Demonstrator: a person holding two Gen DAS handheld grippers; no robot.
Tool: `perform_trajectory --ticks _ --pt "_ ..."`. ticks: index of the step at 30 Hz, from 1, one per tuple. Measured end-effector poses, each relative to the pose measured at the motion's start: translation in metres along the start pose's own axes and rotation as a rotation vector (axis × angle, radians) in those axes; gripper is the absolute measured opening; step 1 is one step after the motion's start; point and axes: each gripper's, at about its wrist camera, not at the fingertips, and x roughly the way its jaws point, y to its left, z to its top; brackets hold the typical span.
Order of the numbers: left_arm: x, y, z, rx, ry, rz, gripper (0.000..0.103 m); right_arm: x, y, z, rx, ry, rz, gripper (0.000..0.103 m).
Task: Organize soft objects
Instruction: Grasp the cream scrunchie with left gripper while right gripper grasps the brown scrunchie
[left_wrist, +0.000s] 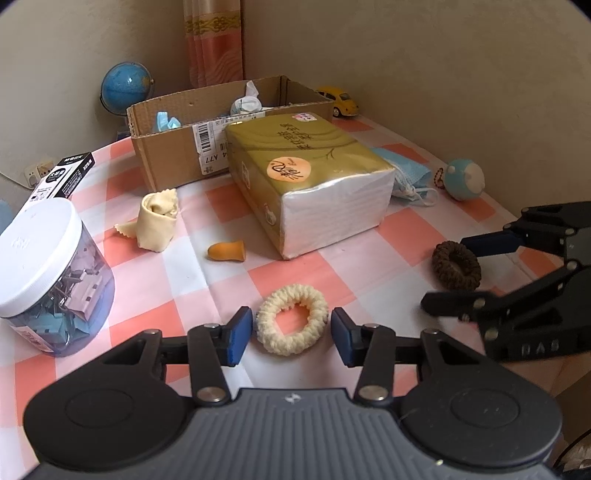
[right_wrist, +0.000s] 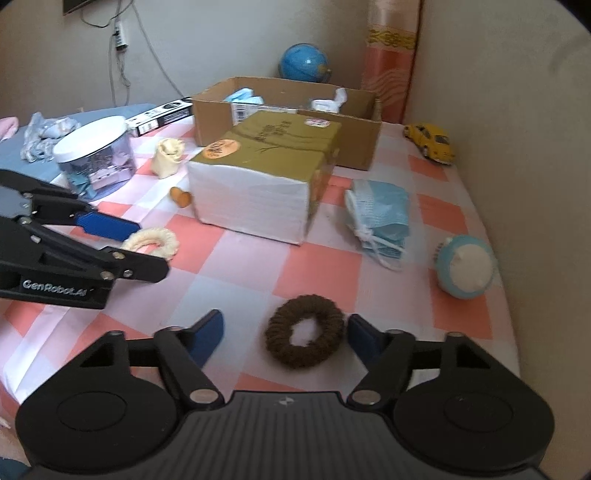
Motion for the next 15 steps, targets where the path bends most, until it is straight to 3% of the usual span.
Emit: perform_trajectory --ticks 4,15 --pt "-0.001 0.002 0.001 0.007 0.004 -0.003 0.039 -0.002 -0.005 0.001 0.017 0.002 -0.023 0.051" --pt "-0.015 0.002 0.001 0.060 0.004 -0.030 0.035 -0.015 -0.005 0.006 0.012 -0.006 -0.036 0.046"
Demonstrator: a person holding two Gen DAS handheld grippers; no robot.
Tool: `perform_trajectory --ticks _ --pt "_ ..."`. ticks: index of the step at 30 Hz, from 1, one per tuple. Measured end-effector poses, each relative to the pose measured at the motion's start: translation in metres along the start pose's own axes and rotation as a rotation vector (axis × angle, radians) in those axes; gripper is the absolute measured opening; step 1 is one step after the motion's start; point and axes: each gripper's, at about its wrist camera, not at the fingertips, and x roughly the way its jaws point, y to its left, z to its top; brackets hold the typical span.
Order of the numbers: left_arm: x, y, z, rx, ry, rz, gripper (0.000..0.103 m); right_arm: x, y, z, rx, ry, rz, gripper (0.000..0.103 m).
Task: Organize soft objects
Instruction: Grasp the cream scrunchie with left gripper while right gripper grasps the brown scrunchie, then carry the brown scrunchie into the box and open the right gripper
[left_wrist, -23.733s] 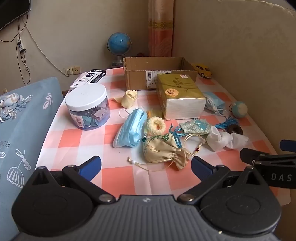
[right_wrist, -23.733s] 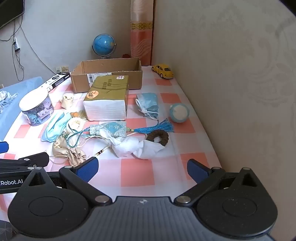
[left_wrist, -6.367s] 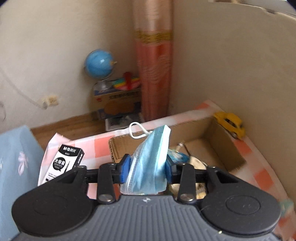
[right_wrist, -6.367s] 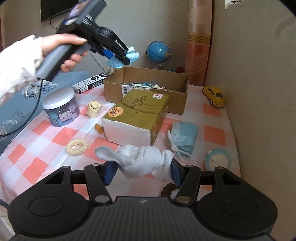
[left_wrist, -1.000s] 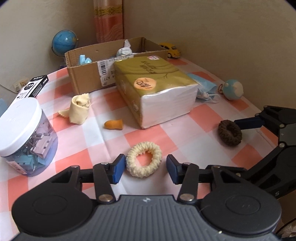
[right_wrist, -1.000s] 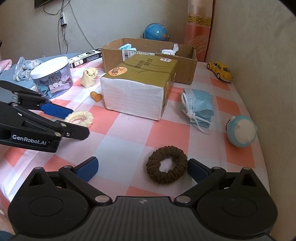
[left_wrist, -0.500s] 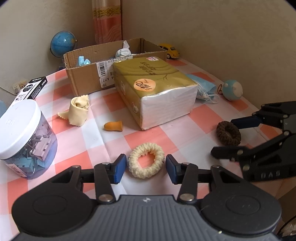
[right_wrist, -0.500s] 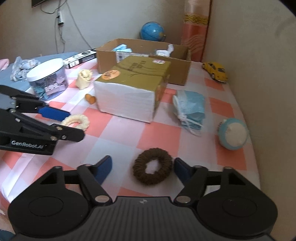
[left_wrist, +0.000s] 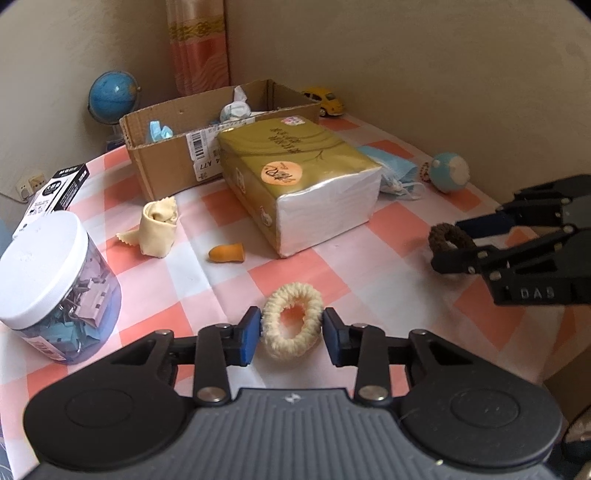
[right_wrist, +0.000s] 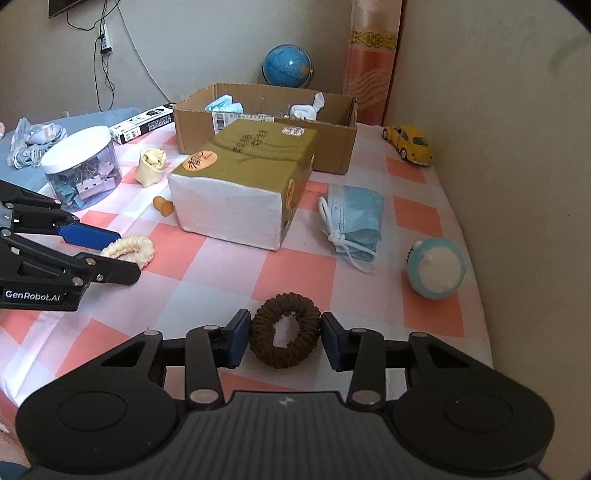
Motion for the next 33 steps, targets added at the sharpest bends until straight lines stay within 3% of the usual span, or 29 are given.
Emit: perform_trajectory --ticks 7,16,33 --pt "-0.025 0.009 0.001 0.010 -0.023 -0.023 0.035 -0.015 -0.004 0.021 -0.024 -0.043 -0.002 0.046" --pt "-0.035 0.023 0.003 0.002 -0.051 -0.003 0.035 -0.008 -0.018 0.082 -0.068 -0.110 -0.038 0.046" --pt "-0.030 0.044 0.019 -0.046 -0.062 0.018 0.035 0.077 -0.036 0.206 -0.161 -0.152 -0.045 0.047"
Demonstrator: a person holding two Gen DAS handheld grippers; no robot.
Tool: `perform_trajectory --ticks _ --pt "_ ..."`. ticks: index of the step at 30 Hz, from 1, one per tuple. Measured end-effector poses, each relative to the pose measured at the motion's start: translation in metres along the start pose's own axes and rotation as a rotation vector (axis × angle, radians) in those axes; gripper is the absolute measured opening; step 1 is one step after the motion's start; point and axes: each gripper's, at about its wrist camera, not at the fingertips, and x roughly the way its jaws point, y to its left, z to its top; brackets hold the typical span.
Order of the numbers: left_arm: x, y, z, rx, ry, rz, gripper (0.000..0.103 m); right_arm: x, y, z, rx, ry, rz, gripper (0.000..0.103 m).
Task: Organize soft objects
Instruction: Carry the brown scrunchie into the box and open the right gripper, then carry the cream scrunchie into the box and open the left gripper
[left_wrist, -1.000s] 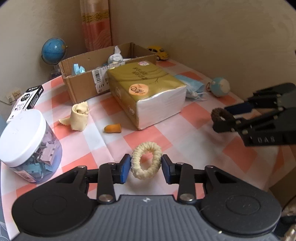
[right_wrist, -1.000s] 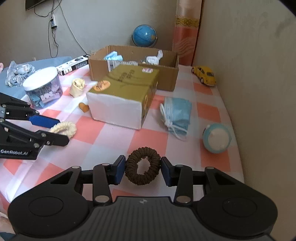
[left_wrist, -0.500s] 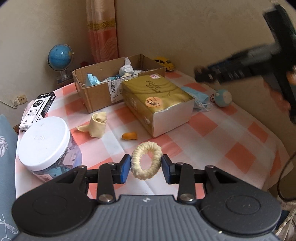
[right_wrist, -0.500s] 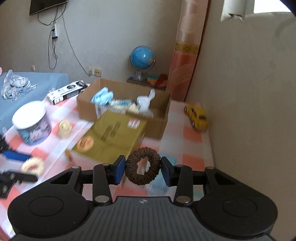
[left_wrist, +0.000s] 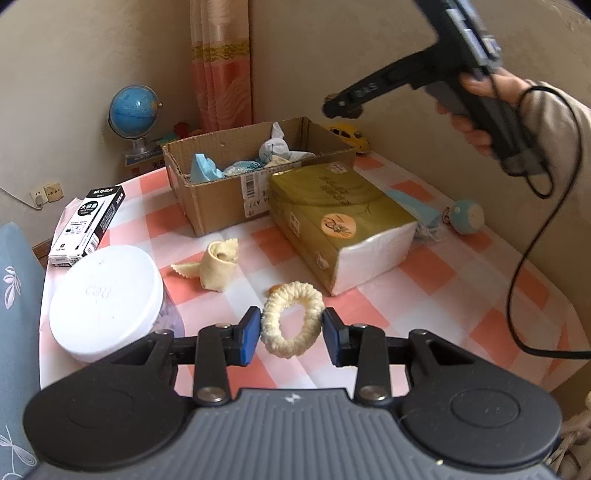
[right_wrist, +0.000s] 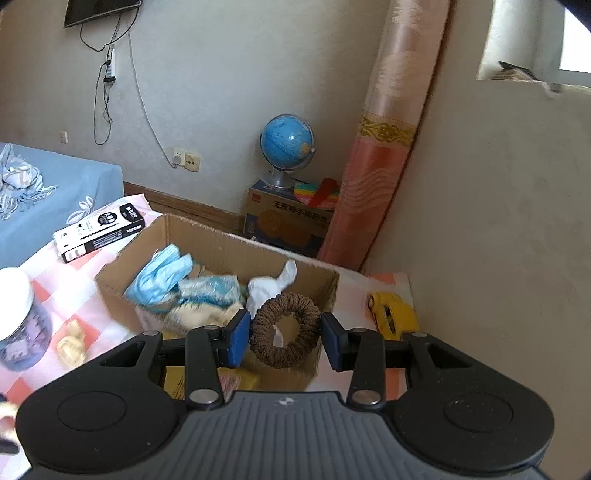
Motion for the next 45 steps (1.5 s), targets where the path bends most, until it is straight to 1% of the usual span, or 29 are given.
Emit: perform_trajectory --ticks 5,6,7,8,9,10,11,13,14,17,22,26,29,33,38,45 --pt "0.008 0.003 0.006 -0.002 0.009 0.015 0.035 0.035 -0.007 0.010 0.005 0.021 0.008 0.048" --pt "0.010 0.003 0.007 -0.002 0.010 0.015 0.035 0.041 -0.009 0.011 0.008 0.019 0.009 0.053" --pt "0.011 0.003 0.007 -0.002 0.012 0.016 0.035 0.045 -0.011 0.011 0.012 0.019 -0.001 0.065" --pt "0.012 0.003 0.008 -0.002 0.012 0.015 0.035 0.049 -0.012 0.010 0.022 0.020 -0.011 0.072" --pt "0.013 0.002 0.009 -0.003 0.013 0.013 0.035 0.050 -0.014 0.009 0.038 0.015 -0.013 0.083" --pt "0.014 0.002 0.009 -0.004 0.014 0.012 0.035 0.048 -0.015 0.006 0.054 0.007 -0.011 0.087" --pt "0.015 0.002 0.010 -0.004 0.015 0.010 0.035 0.045 -0.017 0.003 0.075 0.001 -0.005 0.089" --pt "0.016 0.002 0.012 -0.002 0.019 0.005 0.035 0.037 -0.020 -0.002 0.103 -0.007 0.007 0.099" --pt "0.016 0.002 0.013 0.003 0.019 0.005 0.035 0.029 -0.019 -0.006 0.110 -0.016 0.008 0.102" --pt "0.014 -0.001 0.016 0.019 0.013 0.002 0.035 0.009 -0.016 -0.014 0.118 -0.024 0.016 0.103" --pt "0.012 -0.001 0.022 0.016 0.021 -0.014 0.035 -0.023 -0.007 -0.032 0.136 -0.004 0.010 0.103" --pt "0.010 -0.001 0.030 0.034 0.024 -0.001 0.035 -0.047 -0.001 -0.051 0.168 0.008 0.005 0.103" --pt "0.008 -0.001 0.041 0.044 0.021 -0.005 0.035 -0.065 0.006 -0.068 0.183 0.005 -0.014 0.103" --pt "0.009 -0.005 0.062 0.070 0.004 -0.004 0.035 -0.085 0.014 -0.091 0.218 0.001 -0.013 0.103" --pt "0.021 -0.014 0.092 0.108 -0.012 -0.011 0.035 -0.102 0.020 -0.113 0.246 -0.001 -0.004 0.103" --pt "0.062 -0.024 0.145 0.126 0.007 -0.006 0.036 -0.119 0.016 -0.129 0.260 -0.018 -0.020 0.103"
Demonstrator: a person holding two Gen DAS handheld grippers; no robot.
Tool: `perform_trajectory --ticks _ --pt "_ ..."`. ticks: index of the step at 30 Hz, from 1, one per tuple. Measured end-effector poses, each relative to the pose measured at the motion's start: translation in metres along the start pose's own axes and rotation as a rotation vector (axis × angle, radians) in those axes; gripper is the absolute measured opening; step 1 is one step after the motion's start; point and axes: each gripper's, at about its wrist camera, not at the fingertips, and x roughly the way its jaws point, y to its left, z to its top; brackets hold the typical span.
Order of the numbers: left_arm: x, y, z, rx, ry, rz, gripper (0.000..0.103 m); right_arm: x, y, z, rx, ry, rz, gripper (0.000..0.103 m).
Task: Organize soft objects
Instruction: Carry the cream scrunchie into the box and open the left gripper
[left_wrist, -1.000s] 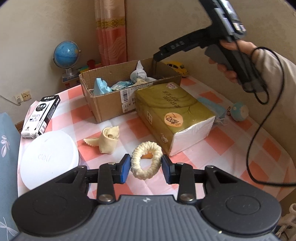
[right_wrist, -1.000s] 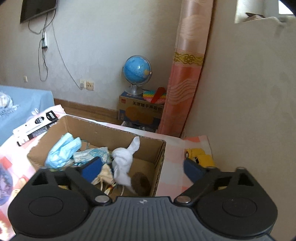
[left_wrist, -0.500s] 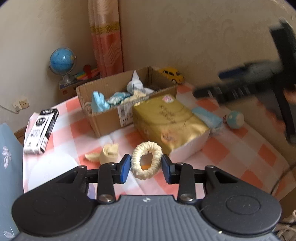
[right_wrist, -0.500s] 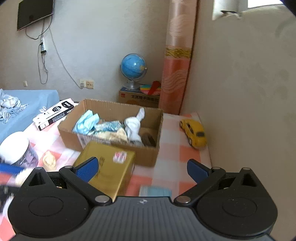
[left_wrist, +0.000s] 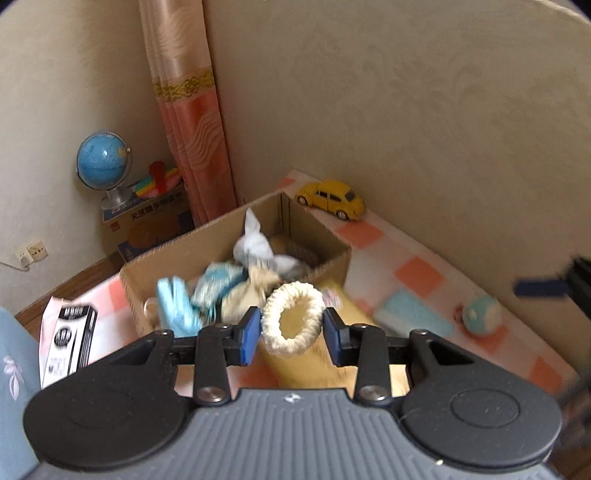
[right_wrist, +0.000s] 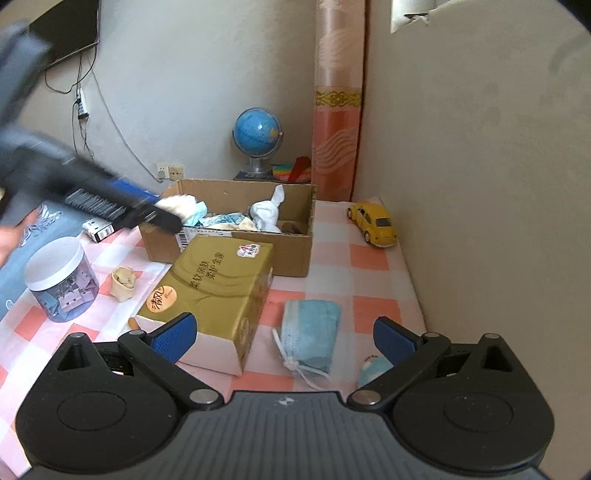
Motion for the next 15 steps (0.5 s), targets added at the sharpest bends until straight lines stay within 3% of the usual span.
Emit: perform_trajectory --ticks 7,15 --pt "0.052 0.000 0.049 -0.002 0.020 0.041 0.036 -0.007 -0.014 -0.010 0.030 -0.003 -0.003 0.103" --pt "0.102 0.003 0.079 -0.038 0.028 0.069 0.041 -0.009 -0.024 -0.014 0.041 0.001 -0.021 0.103"
